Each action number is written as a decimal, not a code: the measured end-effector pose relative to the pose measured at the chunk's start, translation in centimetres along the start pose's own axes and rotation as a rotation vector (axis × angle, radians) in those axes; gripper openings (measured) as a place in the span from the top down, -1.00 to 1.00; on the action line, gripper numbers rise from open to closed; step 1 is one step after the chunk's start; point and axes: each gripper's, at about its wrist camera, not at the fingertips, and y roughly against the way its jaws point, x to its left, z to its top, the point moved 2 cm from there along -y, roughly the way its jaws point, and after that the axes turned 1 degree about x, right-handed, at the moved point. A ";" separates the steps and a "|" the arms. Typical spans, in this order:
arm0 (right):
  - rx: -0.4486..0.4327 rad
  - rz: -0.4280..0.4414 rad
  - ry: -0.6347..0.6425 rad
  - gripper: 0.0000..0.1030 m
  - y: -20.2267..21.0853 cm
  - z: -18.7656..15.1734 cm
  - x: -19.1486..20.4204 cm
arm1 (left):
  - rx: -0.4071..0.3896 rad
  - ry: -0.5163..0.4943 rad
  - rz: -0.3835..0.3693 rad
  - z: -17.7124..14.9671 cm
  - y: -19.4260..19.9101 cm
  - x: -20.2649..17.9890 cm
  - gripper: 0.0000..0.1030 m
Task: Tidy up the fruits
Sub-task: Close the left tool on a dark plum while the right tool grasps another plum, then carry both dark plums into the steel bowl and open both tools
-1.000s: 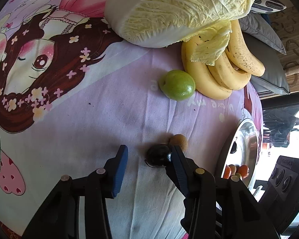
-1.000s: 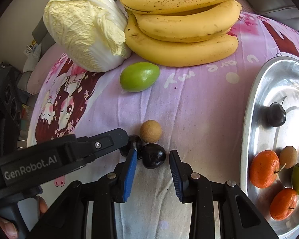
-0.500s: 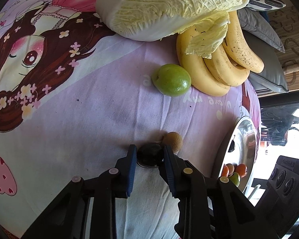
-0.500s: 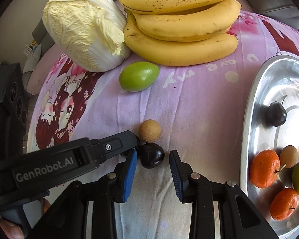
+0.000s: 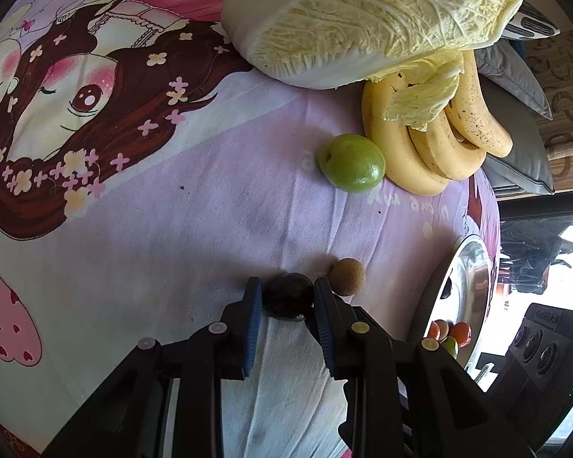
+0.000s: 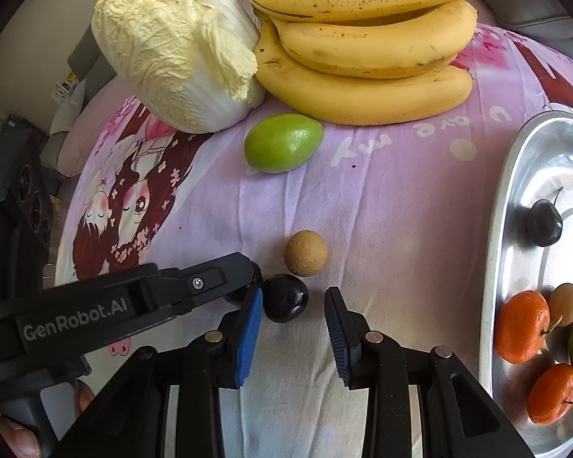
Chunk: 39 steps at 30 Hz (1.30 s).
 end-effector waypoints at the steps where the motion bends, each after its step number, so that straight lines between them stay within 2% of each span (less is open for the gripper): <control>1: 0.001 -0.002 0.002 0.30 -0.1 0.0 0.0 | 0.002 0.008 -0.002 0.1 0.0 0.2 0.44; 7: 0.000 0.001 0.009 0.30 -0.3 0.1 0.3 | 0.008 0.031 -0.013 0.3 -0.1 0.5 0.44; 12: -0.007 -0.005 0.030 0.30 -0.3 0.1 0.5 | 0.010 0.038 -0.013 0.5 1.7 2.4 0.43; 15: -0.008 0.013 0.037 0.44 -0.4 0.2 0.6 | 0.014 0.050 -0.019 0.7 2.2 3.3 0.41; 19: -0.011 0.014 0.044 0.44 -0.4 0.2 0.7 | 0.013 0.059 -0.028 0.5 2.2 4.1 0.41; 33: -0.023 0.021 0.006 0.48 0.3 0.2 -0.5 | -0.025 0.092 -0.037 0.6 3.2 5.2 0.43; 39: -0.030 0.013 -0.008 0.48 0.9 0.1 -1.3 | 0.001 0.068 -0.037 0.5 3.1 4.8 0.43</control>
